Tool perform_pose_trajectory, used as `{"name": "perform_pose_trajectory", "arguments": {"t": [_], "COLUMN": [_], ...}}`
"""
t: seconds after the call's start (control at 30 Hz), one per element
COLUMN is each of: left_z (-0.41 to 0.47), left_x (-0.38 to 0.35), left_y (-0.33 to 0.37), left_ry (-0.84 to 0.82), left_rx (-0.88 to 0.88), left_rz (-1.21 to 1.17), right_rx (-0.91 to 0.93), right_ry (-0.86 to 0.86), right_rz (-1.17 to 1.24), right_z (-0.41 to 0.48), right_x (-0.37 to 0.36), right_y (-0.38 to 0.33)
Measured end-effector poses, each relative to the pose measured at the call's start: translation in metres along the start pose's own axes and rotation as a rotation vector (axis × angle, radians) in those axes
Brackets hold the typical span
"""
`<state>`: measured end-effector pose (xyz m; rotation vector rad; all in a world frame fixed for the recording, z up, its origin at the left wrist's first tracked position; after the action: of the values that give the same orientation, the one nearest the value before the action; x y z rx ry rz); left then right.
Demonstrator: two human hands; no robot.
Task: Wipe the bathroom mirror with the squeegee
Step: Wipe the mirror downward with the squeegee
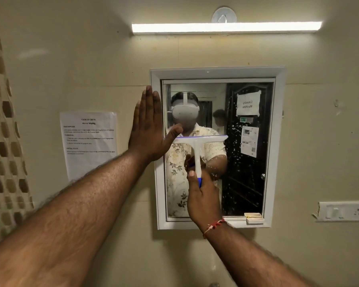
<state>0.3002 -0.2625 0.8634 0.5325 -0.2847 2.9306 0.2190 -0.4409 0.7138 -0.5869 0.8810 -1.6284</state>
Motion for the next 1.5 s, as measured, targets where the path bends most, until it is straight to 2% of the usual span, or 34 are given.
{"name": "perform_pose_trajectory", "arguments": {"t": [0.37, 1.5], "left_z": [0.002, 0.002], "left_x": [0.001, -0.002], "left_y": [0.003, 0.004], "left_ry": [0.017, 0.066], "left_rx": [0.034, 0.07], "left_rz": [0.08, 0.14], "right_rx": [0.008, -0.157], "right_ry": [0.004, -0.016], "right_rz": [-0.021, -0.064], "right_z": [-0.013, -0.092], "right_x": [0.001, 0.011], "right_y": [0.023, 0.119]}}
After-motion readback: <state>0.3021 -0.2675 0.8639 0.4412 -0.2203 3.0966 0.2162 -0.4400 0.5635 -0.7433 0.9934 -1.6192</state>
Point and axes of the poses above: each hand's wrist, its own z-axis towards the middle knuckle, its own x-axis out of the back of the hand, y = z × x, the point moved 6 cm from there along z, towards the middle knuckle, and after that the axes turned 11 degrees about z, right-handed, at the moved point
